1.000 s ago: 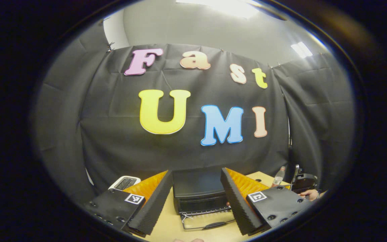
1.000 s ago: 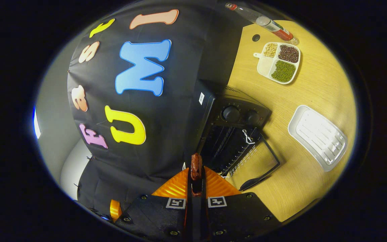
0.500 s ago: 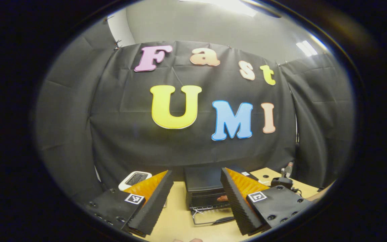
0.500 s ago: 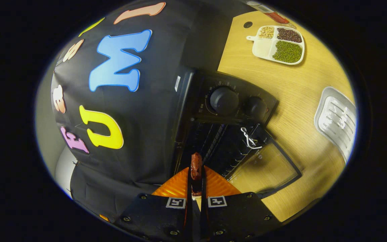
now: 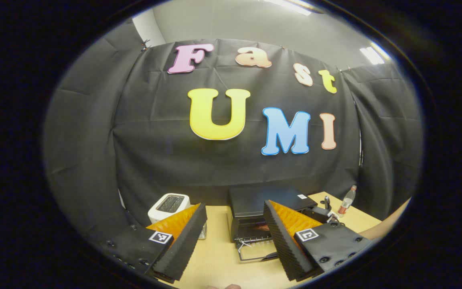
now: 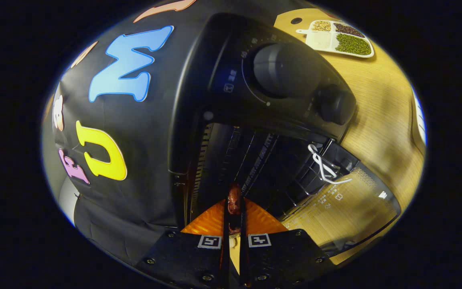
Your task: Open the electric oven with the left hand, put the food in, and close the electric oven.
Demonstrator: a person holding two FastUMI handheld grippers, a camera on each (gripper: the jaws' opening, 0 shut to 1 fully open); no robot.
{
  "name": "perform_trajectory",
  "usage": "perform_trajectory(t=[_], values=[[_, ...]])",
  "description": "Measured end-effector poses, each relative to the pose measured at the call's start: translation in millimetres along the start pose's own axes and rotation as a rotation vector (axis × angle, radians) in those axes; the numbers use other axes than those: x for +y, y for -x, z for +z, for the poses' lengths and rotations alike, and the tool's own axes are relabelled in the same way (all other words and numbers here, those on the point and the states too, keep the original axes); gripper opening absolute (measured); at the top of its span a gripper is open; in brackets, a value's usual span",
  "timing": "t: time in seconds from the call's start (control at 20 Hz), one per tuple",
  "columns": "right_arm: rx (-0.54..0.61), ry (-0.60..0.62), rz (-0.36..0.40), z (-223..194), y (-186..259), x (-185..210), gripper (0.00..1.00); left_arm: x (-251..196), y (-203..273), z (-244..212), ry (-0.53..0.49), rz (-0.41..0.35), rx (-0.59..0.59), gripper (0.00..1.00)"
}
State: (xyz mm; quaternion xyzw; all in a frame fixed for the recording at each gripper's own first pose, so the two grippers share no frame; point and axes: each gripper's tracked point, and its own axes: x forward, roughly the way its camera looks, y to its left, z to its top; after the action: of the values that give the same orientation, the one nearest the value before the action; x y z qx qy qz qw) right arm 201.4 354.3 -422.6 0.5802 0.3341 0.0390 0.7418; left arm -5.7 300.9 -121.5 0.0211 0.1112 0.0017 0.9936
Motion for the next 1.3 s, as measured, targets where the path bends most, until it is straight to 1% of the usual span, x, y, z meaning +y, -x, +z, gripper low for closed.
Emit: perform_trajectory(t=[0.1,0.15,0.2,0.25,0.3,0.35,0.4,0.45,0.6,0.65,0.7,0.8,0.85,0.9,1.0,1.1,1.15,1.3], values=[[-0.022,-0.042,-0.007,0,-12,0,0.1,2,-3,-3,0.021,-0.001,0.005,1.0],[-0.041,-0.049,-0.019,0,-15,0,0.1,1,-4,-4,0.025,-0.003,0.007,1.0],[-0.057,-0.039,-0.047,1,-18,-2,0.11,3,-5,-3,0.025,-0.003,0.006,1.0],[-0.063,-0.011,-0.083,-1,-19,-4,0.13,4,-7,-2,0.023,-0.002,0.006,1.0],[-0.065,0.031,-0.122,1,-18,-6,0.16,5,-9,-2,0.022,-0.002,0.006,1.0],[-0.074,0.085,-0.154,3,-18,-8,0.18,6,-11,-2,0.022,-0.001,0.005,0.96],[-0.086,0.132,-0.183,6,-16,-8,0.27,5,-14,-2,0.025,-0.003,0.003,0.96],[-0.093,0.163,-0.217,10,-13,-10,0.33,4,-15,-3,0.03,-0.007,0.002,0.96],[-0.098,0.209,-0.262,13,3,-17,0.6,1,-20,-5,0.04,-0.015,0.006,0.96],[-0.108,0.23,-0.268,16,10,-17,0.65,-3,-23,-7,0.039,-0.018,0.011,0.96],[-0.125,0.263,-0.28,21,18,-17,0.71,-8,-27,-9,0.038,-0.024,0.015,1.0],[-0.144,0.371,-0.296,27,38,-10,0.71,-21,-31,-12,0.041,-0.046,0.014,1.0],[-0.155,0.442,-0.295,30,50,-4,0.61,-27,-34,-10,0.039,-0.056,0.008,1.0],[-0.172,0.522,-0.298,34,64,3,0.71,-32,-36,-6,0.037,-0.065,0.001,1.0],[-0.225,0.693,-0.31,45,93,13,0.71,-45,-42,0,0.032,-0.084,-0.01,1.0],[-0.291,0.825,-0.321,62,123,26,0.71,-55,-46,6,0.023,-0.09,-0.03,1.0],[-0.328,0.884,-0.317,70,140,35,0.71,-59,-49,11,0.017,-0.085,-0.047,1.0],[-0.441,1.017,-0.273,91,192,68,0.71,-76,-53,28,0.016,-0.087,-0.09,1.0]])
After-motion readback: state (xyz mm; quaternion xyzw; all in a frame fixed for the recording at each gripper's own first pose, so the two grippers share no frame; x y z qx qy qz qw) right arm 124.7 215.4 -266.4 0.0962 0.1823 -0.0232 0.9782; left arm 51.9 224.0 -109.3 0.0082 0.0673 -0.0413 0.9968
